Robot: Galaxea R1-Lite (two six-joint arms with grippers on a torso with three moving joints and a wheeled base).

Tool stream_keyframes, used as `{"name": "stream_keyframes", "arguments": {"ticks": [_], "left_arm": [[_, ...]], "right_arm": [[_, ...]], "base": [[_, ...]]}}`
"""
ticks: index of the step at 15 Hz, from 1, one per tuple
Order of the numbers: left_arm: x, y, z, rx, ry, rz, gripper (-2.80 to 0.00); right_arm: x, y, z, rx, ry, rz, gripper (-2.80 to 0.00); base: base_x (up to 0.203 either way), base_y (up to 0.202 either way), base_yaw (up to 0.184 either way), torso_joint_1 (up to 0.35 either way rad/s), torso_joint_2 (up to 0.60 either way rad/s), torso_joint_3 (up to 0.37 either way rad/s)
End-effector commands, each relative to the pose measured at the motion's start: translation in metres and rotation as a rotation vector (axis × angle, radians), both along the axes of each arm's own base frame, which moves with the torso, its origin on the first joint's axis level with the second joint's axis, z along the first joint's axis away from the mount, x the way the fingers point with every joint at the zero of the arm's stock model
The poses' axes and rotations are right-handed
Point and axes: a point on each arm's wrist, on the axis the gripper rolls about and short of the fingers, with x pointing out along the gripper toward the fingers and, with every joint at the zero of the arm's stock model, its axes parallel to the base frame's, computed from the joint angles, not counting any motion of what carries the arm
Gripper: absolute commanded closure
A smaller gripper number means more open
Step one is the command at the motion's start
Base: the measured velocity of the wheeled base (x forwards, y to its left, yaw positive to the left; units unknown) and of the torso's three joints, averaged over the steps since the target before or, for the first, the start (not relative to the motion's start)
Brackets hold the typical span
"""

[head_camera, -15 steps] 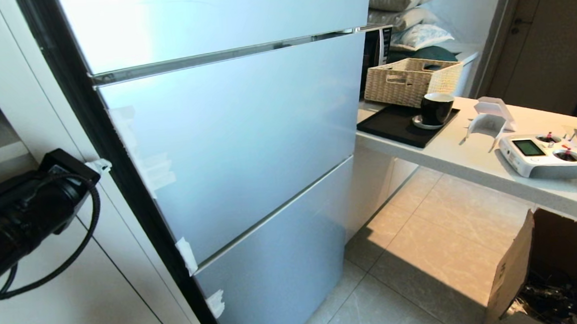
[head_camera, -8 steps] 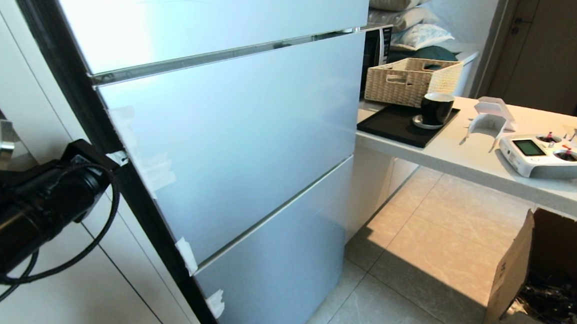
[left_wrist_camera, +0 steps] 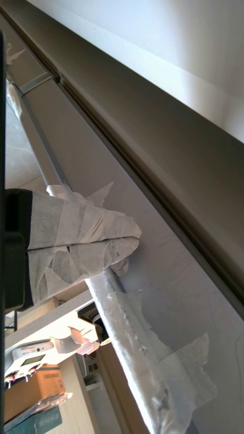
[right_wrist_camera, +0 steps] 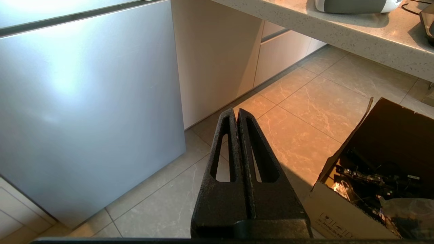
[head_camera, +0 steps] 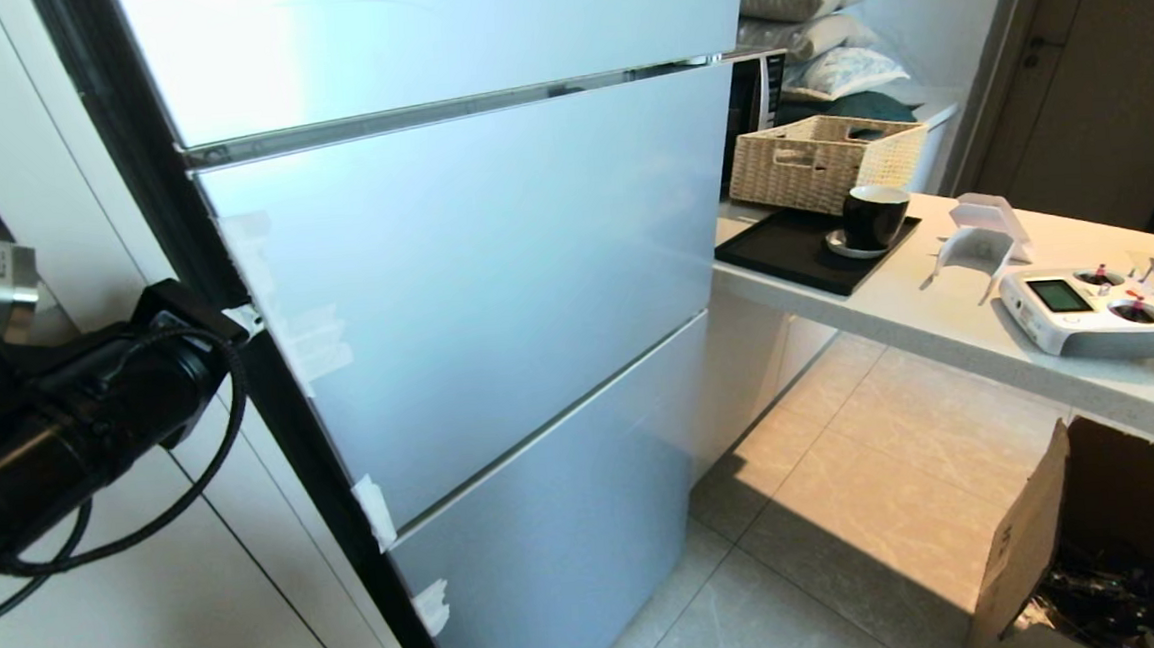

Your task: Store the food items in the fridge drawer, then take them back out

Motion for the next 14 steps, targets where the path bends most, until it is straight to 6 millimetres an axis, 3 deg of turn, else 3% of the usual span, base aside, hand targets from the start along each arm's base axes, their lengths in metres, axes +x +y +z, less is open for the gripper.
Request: {"name": "stream_keyframes", "arguments": {"ticks": [1, 11, 14], "left_arm": [[-0.010, -0.007, 0.002, -0.007, -0.015, -0.047, 0.00], [-0.028, -0.019, -0.005, -0.003, 0.000, -0.135, 0.00], [-0.041, -0.023, -0.005, -0.007, -0.010, -0.257, 0.00]], "right_arm": [[0.000, 0.000, 0.000, 0.000, 0.001, 0.001, 0.00], [0.000, 0.000, 0.000, 0.000, 0.001, 0.001, 0.00], [0.000, 0.000, 0.000, 0.000, 0.001, 0.001, 0.00]], "base": [[0.000, 0.000, 0.000, 0.000, 0.00, 0.000], [0.000, 0.000, 0.000, 0.000, 0.00, 0.000], [0.000, 0.000, 0.000, 0.000, 0.00, 0.000]]}}
